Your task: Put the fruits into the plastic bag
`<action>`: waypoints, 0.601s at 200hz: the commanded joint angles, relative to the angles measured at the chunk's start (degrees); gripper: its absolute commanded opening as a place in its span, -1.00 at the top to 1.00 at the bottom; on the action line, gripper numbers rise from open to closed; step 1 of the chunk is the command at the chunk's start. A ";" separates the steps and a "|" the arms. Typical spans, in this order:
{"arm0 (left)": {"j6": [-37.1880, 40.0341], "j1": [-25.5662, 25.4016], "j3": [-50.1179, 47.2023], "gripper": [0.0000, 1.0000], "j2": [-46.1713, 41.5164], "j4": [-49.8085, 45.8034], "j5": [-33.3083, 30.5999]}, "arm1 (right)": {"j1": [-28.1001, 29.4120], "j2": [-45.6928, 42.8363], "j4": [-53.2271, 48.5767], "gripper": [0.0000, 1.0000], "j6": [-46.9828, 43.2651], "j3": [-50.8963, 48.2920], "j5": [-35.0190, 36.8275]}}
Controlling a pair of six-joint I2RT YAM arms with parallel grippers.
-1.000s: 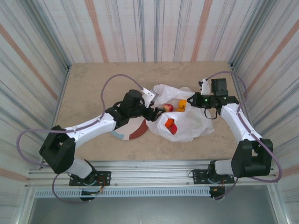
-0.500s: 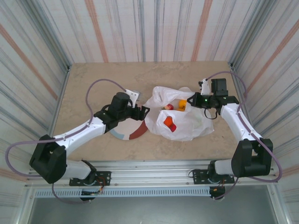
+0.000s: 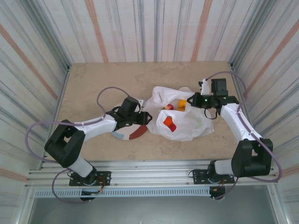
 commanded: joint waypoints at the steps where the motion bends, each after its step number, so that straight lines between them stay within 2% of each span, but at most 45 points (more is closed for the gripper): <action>1: -1.30 -0.78 -0.17 0.16 1.46 3.69 2.83 | 0.14 0.23 -0.32 1.00 0.25 -1.00 -0.52; 33: -1.32 -1.40 -0.22 0.64 0.46 7.01 4.35 | 0.09 0.13 -0.52 1.00 0.14 -0.54 -0.19; 55: -1.32 -1.53 0.72 0.87 -2.17 9.38 6.28 | -0.27 -0.75 -1.57 1.00 -0.16 0.80 0.76; 75: -1.41 -2.01 3.34 1.00 -4.89 10.62 8.75 | -0.99 -2.41 -3.18 1.00 -0.86 2.85 2.06; 120: 0.52 -3.64 11.26 1.00 -8.34 9.58 11.48 | -2.26 -6.53 -9.88 1.00 -4.44 8.84 8.17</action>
